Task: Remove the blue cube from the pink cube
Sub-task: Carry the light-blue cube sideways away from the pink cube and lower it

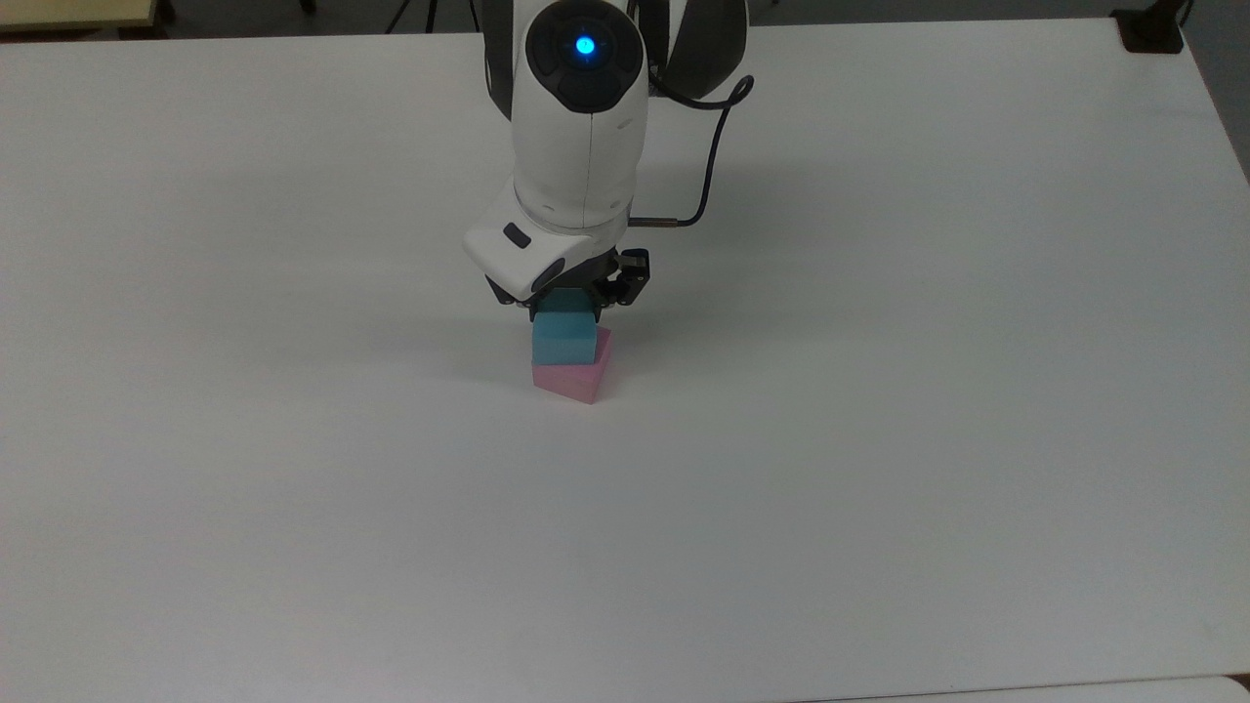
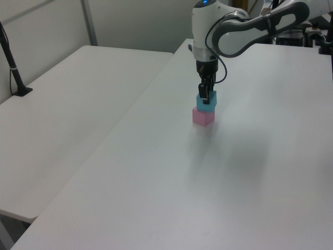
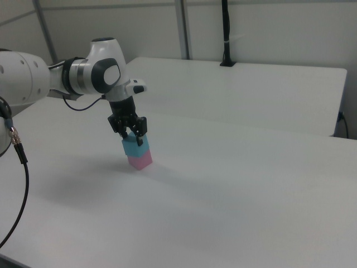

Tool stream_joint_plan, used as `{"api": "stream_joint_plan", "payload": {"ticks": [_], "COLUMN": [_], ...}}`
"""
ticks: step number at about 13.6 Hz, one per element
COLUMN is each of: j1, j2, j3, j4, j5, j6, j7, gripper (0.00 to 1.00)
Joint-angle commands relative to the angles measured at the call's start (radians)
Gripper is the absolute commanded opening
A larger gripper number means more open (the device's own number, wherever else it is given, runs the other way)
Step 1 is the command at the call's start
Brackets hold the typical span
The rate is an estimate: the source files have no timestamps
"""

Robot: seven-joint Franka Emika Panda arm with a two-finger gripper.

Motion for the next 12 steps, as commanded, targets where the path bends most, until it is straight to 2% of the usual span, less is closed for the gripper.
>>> {"api": "stream_joint_plan", "payload": {"ticks": [1, 3, 9, 11, 12], "j1": [0.021, 0.051, 0.256, 0.298, 0.306], "j2": [-0.036, -0.048, 0.016, 0.042, 0.047], "j3": [-0.001, 0.005, 0.005, 0.005, 0.005], "j4": [-0.012, -0.010, -0.032, -0.033, -0.032], "j5": [-0.013, -0.013, -0.019, -0.014, -0.010], "j6": [0.002, -0.021, 0.001, 0.053, 0.057], "j7": [0.026, 0.029, 0.172, 0.221, 0.221], "gripper": [0.30, 0.30, 0.30, 0.33, 0.39]}}
